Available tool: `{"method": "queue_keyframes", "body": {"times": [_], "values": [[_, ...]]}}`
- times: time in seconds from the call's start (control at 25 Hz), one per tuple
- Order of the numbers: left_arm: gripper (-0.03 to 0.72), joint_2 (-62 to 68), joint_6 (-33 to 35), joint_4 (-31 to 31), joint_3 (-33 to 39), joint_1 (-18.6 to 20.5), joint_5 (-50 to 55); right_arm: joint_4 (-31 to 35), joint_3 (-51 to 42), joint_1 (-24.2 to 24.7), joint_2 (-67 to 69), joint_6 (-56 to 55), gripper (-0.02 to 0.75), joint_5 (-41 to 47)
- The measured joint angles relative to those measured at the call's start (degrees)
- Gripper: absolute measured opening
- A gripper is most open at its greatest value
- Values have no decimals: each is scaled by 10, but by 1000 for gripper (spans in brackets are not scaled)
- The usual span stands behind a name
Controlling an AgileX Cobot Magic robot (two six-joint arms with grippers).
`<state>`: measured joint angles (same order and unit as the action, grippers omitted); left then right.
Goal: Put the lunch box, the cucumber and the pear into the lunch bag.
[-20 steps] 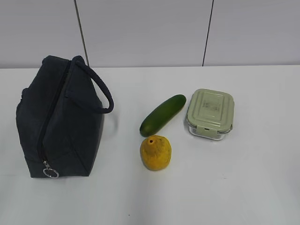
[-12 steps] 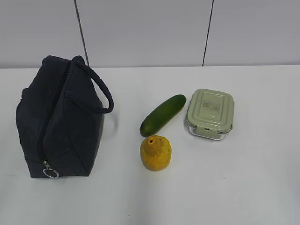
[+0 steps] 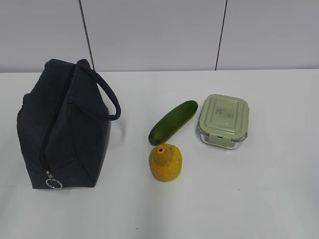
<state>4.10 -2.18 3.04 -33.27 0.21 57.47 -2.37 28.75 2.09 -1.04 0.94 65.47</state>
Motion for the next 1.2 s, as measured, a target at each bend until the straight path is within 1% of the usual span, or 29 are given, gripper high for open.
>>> {"method": "queue_keyframes", "body": {"times": [0.08,0.24,0.4,0.56,0.68,0.8,0.96,1.08,1.2], "values": [[571,43,0,7,-23,0,-38,0,0,0,0,0,438,0],[566,170,2,37,-81,0,-74,0,0,0,0,0,438,0],[560,313,44,97,-163,-3,-84,0,0,0,0,0,438,0],[560,458,77,156,-270,-3,-50,0,0,0,0,0,438,0],[552,557,82,168,-342,-3,-2,0,0,0,0,0,438,0],[524,649,82,170,-399,-3,32,0,0,0,0,0,438,0],[454,758,86,170,-445,-3,59,0,0,0,0,0,438,0],[393,820,112,178,-462,-3,56,0,0,0,0,0,438,0],[355,866,148,218,-463,-3,45,0,0,0,0,0,438,0]]}}
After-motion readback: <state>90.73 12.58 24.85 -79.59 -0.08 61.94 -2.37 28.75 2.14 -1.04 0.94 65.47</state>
